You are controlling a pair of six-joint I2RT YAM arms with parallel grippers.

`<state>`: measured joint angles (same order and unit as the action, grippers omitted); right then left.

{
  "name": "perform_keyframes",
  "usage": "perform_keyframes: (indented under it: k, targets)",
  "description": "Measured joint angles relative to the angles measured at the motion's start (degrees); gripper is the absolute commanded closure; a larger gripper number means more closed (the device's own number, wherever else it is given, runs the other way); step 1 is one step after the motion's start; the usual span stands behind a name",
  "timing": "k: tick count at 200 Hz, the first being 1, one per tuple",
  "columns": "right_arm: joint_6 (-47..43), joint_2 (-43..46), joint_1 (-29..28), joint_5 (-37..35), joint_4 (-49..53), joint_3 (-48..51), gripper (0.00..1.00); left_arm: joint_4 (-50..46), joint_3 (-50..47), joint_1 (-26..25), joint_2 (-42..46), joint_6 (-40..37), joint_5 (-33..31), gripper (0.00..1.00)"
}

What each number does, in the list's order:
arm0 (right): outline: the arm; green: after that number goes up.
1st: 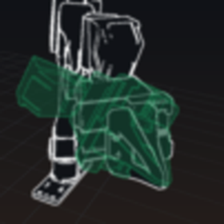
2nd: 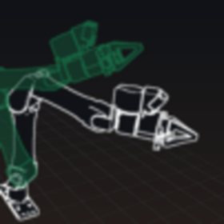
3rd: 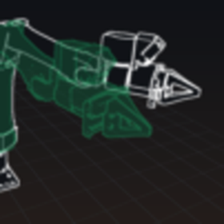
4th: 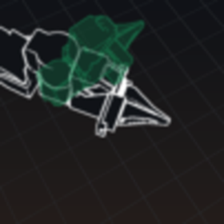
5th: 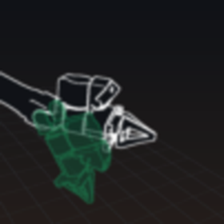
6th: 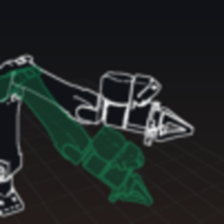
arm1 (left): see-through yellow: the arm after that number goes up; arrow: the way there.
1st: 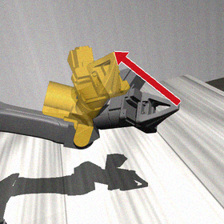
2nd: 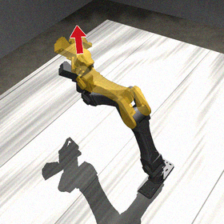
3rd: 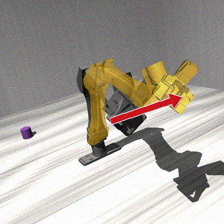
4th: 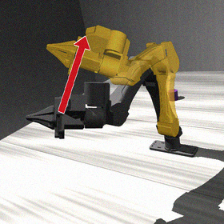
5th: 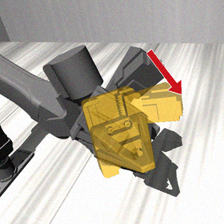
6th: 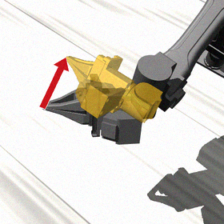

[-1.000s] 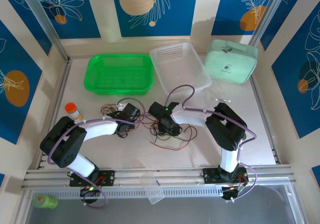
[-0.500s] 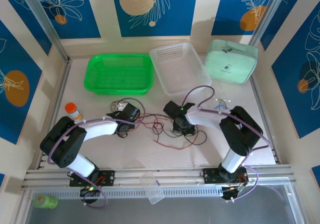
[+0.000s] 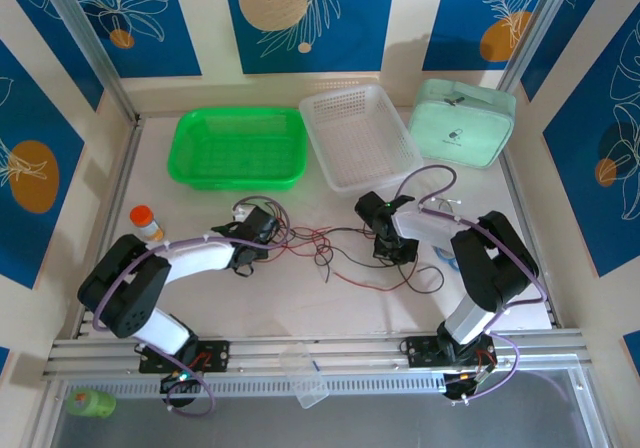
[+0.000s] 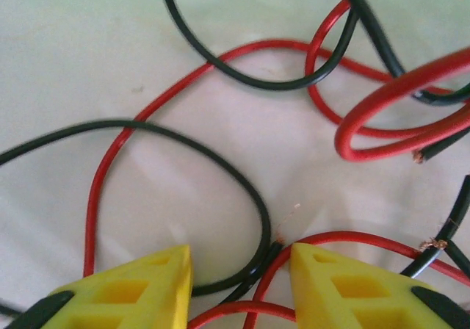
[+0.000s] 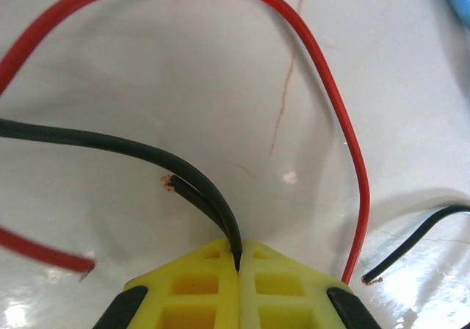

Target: Untangle the cables

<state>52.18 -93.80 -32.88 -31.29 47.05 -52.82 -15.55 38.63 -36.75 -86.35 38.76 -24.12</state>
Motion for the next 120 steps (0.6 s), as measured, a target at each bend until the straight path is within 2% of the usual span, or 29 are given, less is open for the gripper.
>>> perform_keyframes:
  k: [41, 72, 86, 112, 120]
  targets:
    - [-1.2, 0.8, 0.0, 0.2, 0.0, -0.8, 0.93, -10.5, 0.7, 0.0, 6.9, 0.3, 0.1, 0.36]
    - [-2.0, 3.3, -0.1, 0.3, 0.5, -1.5, 0.83, -18.8, 4.5, 0.0, 14.6, 1.3, -1.0, 0.29]
    - [-2.8, 5.3, -0.3, 0.6, 0.7, -1.7, 0.73, -22.2, 6.7, 0.1, 17.1, 1.5, -1.9, 0.28]
    - [-3.8, 8.8, -2.1, 1.6, 1.9, -2.7, 0.45, -26.1, 8.7, 0.9, 18.7, 1.3, -2.3, 0.28]
    - [-4.6, 9.7, -3.1, 1.9, 2.2, -3.2, 0.4, -26.6, 8.7, 1.3, 18.6, 1.2, -2.0, 0.28]
